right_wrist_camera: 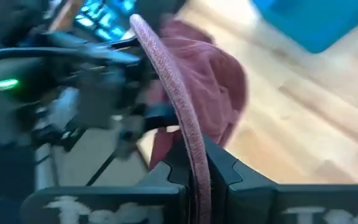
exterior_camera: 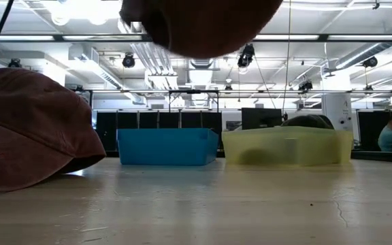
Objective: Pick & Place hat
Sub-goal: Put the right red cap into the blue bin
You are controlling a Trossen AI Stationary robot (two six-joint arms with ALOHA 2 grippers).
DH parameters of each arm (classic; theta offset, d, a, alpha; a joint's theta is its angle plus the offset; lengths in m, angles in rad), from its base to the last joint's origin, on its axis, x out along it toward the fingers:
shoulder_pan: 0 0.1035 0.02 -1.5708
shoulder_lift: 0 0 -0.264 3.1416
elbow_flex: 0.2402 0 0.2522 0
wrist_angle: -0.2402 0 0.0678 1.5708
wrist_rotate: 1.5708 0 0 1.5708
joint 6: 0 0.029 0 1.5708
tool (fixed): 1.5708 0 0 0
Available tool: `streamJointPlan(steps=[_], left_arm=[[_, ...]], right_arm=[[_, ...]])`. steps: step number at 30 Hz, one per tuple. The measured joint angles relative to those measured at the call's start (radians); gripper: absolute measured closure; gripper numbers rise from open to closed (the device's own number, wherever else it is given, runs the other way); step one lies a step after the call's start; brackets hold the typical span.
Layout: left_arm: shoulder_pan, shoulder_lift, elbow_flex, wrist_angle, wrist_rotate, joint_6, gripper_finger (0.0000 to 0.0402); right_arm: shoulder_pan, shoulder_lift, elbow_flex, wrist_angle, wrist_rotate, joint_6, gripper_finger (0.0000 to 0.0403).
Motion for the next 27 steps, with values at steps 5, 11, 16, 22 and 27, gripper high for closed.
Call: streamJointPlan(steps=[5, 11, 16, 22, 27], left_arm=[[-0.038, -0.072, 0.041, 0.010, -0.007, 0.005, 0.0241], [-0.089, -0.131, 0.026, -0.263, 0.035, -0.207, 0.0241], [-0.135, -0.156, -0.095, -0.450, 0.072, -0.548, 0.0241], [-0.152, -0.164, -0.279, -0.167, 0.036, -0.599, 0.0241], [-0.137, -0.164, -0.378, 0.154, -0.033, -0.510, 0.0241]], right_arm=[[-0.002, 0.004, -0.006, -0.098, 0.010, 0.044, 0.0390], [-0.001, -0.004, -0.010, -0.099, 0.021, 0.014, 0.0390], [0.000, -0.047, -0.010, -0.092, 0.035, 0.005, 0.0390], [0.001, -0.076, -0.010, -0.055, 0.045, -0.002, 0.0390], [0.001, -0.077, -0.011, -0.045, 0.041, 0.014, 0.0390]])
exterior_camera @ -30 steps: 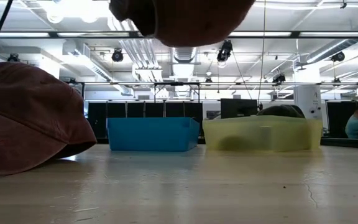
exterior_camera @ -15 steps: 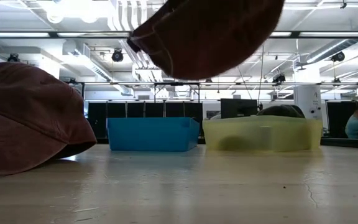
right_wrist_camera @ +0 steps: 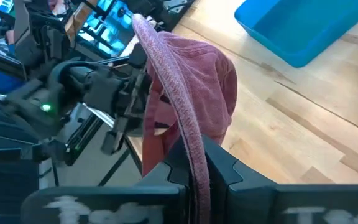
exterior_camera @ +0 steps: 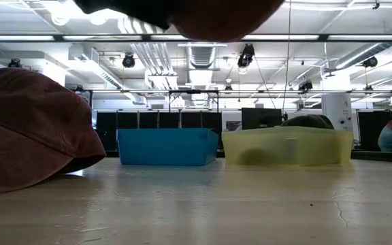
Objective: Pick & Place hat
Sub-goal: Put the right red cap into the blue bin
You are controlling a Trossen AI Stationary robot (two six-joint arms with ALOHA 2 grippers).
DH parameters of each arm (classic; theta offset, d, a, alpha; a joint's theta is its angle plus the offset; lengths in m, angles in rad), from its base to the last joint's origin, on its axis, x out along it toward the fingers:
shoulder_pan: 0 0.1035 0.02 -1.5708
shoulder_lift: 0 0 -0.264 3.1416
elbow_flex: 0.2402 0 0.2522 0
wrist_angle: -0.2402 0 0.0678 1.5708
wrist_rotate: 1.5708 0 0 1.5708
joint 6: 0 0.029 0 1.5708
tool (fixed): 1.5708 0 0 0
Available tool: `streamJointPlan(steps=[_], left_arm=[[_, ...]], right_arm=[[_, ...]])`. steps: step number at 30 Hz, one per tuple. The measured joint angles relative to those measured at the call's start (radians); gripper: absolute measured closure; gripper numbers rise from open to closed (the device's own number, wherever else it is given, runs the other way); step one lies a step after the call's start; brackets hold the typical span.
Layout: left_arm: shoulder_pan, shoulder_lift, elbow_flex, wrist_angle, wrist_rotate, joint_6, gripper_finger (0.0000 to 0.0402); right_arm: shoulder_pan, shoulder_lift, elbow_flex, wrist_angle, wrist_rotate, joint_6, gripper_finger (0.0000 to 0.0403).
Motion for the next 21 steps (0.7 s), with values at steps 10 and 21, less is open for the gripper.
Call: streamJointPlan(steps=[10, 21], left_arm=[[0.080, -0.001, 0.038, 0.239, -0.049, 0.317, 0.0241], [0.179, 0.005, -0.003, 0.296, 0.119, 0.386, 0.0241]], right_arm=[[-0.007, 0.071, -0.039, 0.045, -0.024, 0.066, 0.0390], [-0.055, 0.131, -0.040, 0.175, -0.039, 0.015, 0.0390]])
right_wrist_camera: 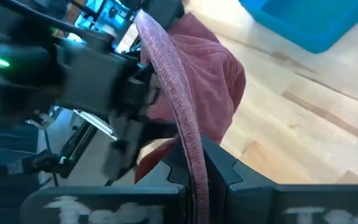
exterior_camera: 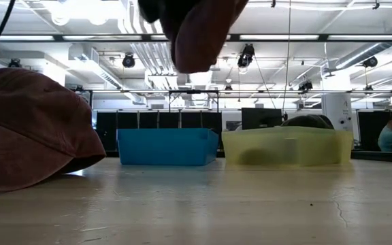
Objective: Pick & Place hat
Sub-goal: Put the right red cap into the blue bin
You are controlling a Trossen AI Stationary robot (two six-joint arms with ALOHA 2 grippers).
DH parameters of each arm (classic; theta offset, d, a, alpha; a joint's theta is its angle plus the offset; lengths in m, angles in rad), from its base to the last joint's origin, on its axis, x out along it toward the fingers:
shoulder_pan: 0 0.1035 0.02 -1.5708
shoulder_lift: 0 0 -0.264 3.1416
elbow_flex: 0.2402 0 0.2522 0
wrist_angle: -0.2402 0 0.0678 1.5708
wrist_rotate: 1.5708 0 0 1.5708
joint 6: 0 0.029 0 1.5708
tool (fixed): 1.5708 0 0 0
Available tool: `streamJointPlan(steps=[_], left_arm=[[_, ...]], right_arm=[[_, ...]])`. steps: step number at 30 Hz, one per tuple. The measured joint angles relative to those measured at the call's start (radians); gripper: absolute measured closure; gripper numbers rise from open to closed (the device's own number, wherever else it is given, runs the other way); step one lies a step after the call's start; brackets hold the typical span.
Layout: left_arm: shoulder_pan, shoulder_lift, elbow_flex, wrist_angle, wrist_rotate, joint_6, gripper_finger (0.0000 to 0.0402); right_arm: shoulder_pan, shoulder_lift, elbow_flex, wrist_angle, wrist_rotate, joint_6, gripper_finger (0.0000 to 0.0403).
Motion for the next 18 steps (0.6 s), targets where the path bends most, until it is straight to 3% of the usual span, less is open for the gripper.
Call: streamJointPlan(steps=[4, 9, 15, 18], left_arm=[[0.000, 0.011, -0.060, -0.002, -0.072, -0.079, 0.0241], [0.005, 0.005, -0.034, 0.007, -0.178, -0.118, 0.0241], [-0.003, -0.014, -0.029, -0.094, -0.062, -0.077, 0.0241], [-0.011, -0.017, -0.024, -0.116, -0.060, -0.095, 0.0241]], right_arm=[[-0.005, -0.002, -0.001, 0.000, 0.010, 0.003, 0.0390], [-0.023, 0.029, -0.041, 0.065, -0.004, 0.044, 0.0390], [-0.039, 0.034, -0.088, 0.179, -0.046, 0.022, 0.0390], [-0.047, 0.033, -0.107, 0.195, -0.051, 0.022, 0.0390]])
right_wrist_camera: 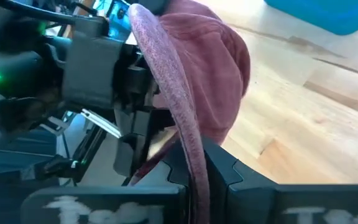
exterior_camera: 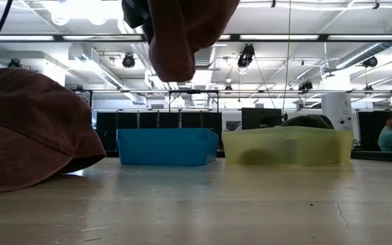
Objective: Pick & Place hat
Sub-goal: Put the right red cap into the blue bin
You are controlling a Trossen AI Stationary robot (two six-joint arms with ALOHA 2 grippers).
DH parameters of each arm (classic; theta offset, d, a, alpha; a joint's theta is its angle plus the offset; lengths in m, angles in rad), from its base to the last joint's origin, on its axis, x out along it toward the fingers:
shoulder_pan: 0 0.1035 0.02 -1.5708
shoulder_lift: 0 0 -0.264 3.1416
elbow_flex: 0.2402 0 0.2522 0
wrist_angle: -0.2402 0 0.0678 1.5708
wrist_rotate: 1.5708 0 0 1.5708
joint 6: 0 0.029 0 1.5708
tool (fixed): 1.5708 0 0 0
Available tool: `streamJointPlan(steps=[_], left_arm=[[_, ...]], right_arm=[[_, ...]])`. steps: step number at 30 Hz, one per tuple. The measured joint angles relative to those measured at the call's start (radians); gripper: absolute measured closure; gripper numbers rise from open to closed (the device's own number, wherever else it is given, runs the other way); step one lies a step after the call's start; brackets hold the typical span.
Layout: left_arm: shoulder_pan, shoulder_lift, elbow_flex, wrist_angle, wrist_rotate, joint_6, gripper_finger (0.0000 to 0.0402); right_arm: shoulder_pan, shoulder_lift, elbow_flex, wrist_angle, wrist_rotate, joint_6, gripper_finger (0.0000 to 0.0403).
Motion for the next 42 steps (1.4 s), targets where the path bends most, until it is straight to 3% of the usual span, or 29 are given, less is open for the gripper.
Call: streamJointPlan(steps=[6, 8, 15, 19, 25, 29, 35, 42], left_arm=[[0.002, -0.001, 0.052, -0.029, 0.027, -0.054, 0.0241], [-0.004, -0.003, 0.069, -0.101, 0.041, -0.060, 0.0241], [-0.009, -0.002, 0.154, -0.424, 0.230, -0.073, 0.0241], [-0.009, -0.002, 0.189, -0.581, 0.247, -0.076, 0.0241], [-0.027, -0.003, 0.180, -0.622, 0.332, -0.121, 0.0241], [-0.031, 0.006, 0.173, -0.624, 0.310, -0.103, 0.0241], [-0.014, 0.005, 0.168, -0.618, 0.104, -0.017, 0.0241], [0.037, 0.004, 0.164, -0.552, 0.105, 0.051, 0.0241]], right_arm=[[-0.014, 0.016, -0.080, 0.084, -0.021, 0.027, 0.0390], [-0.022, 0.018, -0.111, 0.148, -0.033, 0.028, 0.0390], [-0.034, 0.019, -0.196, 0.261, -0.042, 0.042, 0.0390], [-0.039, 0.019, -0.229, 0.268, -0.040, 0.059, 0.0390], [-0.041, 0.019, -0.276, 0.374, -0.037, 0.068, 0.0390], [-0.041, 0.019, -0.280, 0.396, -0.041, 0.059, 0.0390], [-0.049, 0.019, -0.277, 0.412, -0.135, 0.034, 0.0390], [-0.054, 0.016, -0.275, 0.434, -0.144, 0.022, 0.0390]])
